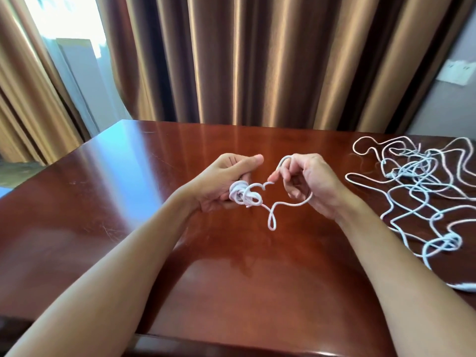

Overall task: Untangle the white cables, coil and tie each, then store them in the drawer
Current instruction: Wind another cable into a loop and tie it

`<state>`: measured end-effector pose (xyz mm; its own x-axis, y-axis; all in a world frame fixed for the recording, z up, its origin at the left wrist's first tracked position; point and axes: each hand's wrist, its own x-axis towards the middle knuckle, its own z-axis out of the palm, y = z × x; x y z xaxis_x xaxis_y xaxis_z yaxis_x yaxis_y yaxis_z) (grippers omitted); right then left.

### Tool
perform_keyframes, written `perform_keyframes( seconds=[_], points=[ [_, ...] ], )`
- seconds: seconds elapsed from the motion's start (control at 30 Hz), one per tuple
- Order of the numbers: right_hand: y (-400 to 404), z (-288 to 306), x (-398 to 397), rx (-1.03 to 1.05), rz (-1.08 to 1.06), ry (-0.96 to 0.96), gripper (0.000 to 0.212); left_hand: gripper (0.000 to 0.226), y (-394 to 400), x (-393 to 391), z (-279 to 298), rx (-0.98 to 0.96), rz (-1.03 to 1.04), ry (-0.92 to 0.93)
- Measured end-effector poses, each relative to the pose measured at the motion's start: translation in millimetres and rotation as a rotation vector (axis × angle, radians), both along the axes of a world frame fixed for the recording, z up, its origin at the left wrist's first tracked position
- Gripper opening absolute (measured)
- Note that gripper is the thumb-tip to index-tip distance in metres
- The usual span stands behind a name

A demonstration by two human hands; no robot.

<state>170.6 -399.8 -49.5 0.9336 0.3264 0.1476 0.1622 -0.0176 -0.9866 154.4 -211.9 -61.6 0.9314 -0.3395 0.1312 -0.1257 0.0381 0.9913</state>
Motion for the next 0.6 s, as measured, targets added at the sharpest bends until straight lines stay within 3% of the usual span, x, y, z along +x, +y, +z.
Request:
perform_keyframes(
  seconds=[0.13, 0.27, 0.47, 0.6],
  points=[
    [18, -9, -3, 0.014, -0.039, -0.154, 0.036, 0.058, -7, -1, 1, -0.173, -0.054, 0.094],
    [29, -23, -7, -0.218, -0.103, -0.514, 0.012, 0.055, -4, 3, 4, -0.306, -0.021, 0.131],
    [33, -24, -15, -0.326, -0.136, -0.610, 0.008, 0.053, -3, 9, 4, -0.354, 0.160, 0.098],
    [31, -23, -17, -0.530, -0.150, -0.633, 0.053, 0.032, 2, 13, 7, -0.488, 0.265, 0.166]
  ],
)
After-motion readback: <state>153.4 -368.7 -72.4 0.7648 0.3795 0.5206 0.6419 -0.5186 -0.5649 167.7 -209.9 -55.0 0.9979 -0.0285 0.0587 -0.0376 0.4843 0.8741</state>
